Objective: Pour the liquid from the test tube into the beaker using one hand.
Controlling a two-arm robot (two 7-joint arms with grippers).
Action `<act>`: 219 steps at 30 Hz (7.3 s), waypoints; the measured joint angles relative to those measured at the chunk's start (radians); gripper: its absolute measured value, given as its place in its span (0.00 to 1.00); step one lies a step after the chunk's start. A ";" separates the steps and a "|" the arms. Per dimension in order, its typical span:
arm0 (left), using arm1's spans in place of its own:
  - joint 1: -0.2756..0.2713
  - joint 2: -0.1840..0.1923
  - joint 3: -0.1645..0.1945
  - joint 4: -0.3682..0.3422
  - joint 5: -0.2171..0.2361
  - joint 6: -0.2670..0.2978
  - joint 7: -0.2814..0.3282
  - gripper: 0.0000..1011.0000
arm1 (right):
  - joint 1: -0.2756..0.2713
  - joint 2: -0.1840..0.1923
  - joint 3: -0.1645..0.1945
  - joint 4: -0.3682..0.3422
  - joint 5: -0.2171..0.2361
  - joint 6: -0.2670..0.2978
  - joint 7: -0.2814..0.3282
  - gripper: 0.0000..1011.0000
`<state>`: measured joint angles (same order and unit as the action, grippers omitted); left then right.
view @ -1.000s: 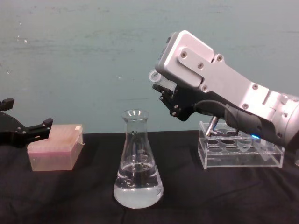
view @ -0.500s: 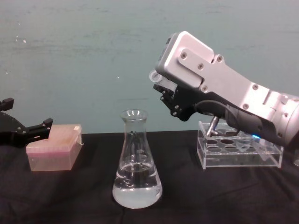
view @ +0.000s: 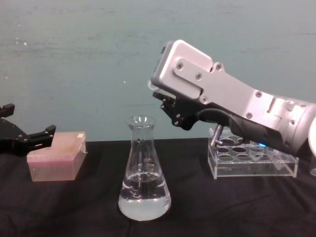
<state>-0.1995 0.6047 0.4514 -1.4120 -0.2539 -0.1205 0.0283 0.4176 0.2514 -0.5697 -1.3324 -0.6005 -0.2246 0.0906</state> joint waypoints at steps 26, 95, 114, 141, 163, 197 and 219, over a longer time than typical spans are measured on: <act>0.000 0.000 0.000 0.000 0.000 0.000 0.000 0.99 | 0.018 -0.005 -0.044 0.009 -0.032 -0.007 0.003 0.21; 0.000 0.000 0.000 0.000 0.000 0.000 0.000 0.99 | 0.042 0.015 -0.049 0.063 -0.069 -0.057 -0.059 0.21; 0.000 0.000 0.000 0.000 0.000 0.000 0.000 0.99 | 0.050 0.025 -0.081 0.057 -0.132 -0.059 -0.092 0.21; 0.000 0.000 0.000 0.000 0.000 0.000 0.000 0.99 | 0.066 0.029 -0.092 0.079 -0.159 -0.055 -0.119 0.21; 0.000 0.000 0.000 0.000 0.000 0.000 0.000 0.99 | 0.078 0.042 -0.117 0.096 -0.214 -0.080 -0.175 0.21; 0.000 0.000 0.000 0.000 0.000 0.000 0.000 0.99 | 0.094 0.046 -0.148 0.110 -0.280 -0.055 -0.229 0.21; 0.000 0.000 0.000 0.000 0.000 0.000 0.000 0.99 | 0.108 0.053 -0.169 0.129 -0.325 -0.044 -0.268 0.21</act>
<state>-0.1995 0.6047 0.4513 -1.4120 -0.2539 -0.1205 0.0283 0.5259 0.3041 -0.7384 -1.2039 -0.9253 -0.2690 -0.1772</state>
